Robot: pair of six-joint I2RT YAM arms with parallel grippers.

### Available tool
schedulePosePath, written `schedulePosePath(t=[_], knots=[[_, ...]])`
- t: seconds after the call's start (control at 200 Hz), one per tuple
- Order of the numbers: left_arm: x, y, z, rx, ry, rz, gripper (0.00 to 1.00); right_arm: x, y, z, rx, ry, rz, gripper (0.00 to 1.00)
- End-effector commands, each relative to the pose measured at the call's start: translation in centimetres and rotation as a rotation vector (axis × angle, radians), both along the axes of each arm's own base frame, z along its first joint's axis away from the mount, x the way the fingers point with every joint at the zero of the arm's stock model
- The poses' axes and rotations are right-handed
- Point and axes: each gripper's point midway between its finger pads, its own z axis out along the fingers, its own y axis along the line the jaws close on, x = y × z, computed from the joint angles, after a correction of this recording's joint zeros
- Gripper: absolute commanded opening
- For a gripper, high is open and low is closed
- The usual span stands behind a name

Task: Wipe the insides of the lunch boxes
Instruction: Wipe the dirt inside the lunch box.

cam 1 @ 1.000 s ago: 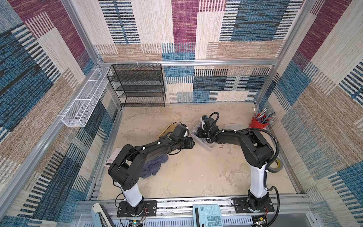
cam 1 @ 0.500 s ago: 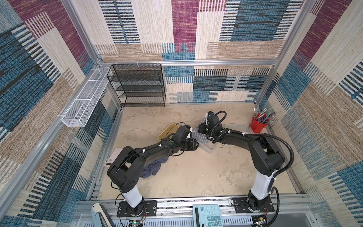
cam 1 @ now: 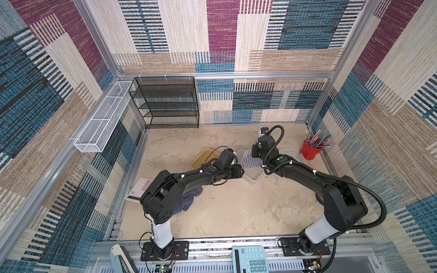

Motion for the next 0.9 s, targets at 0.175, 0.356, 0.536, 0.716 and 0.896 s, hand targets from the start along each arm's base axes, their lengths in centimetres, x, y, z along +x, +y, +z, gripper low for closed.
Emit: schedulePosePath(t=[0.175,0.356,0.536,0.716,0.896], knots=[[1.1,0.4,-2.3,0.140,0.026,-0.004,0.49,-1.1,-1.5,-2.9,-0.234,0.071,0.022,0.00],[1.9,0.9,-3.3,0.209,0.026,-0.020,0.47,-2.1,-1.0,-4.9,-0.273,0.133,0.040,0.00],[3.2,1.2,-3.1,0.249,0.020,-0.037,0.45,-3.2,-0.2,-6.0,-0.306,0.184,0.049,0.00],[3.6,2.1,-3.1,0.324,0.016,-0.082,0.40,-3.4,1.7,-4.7,-0.299,0.186,0.117,0.00],[3.4,2.4,-2.8,0.360,-0.001,-0.136,0.29,-3.6,3.5,-5.5,-0.481,0.192,0.219,0.00]])
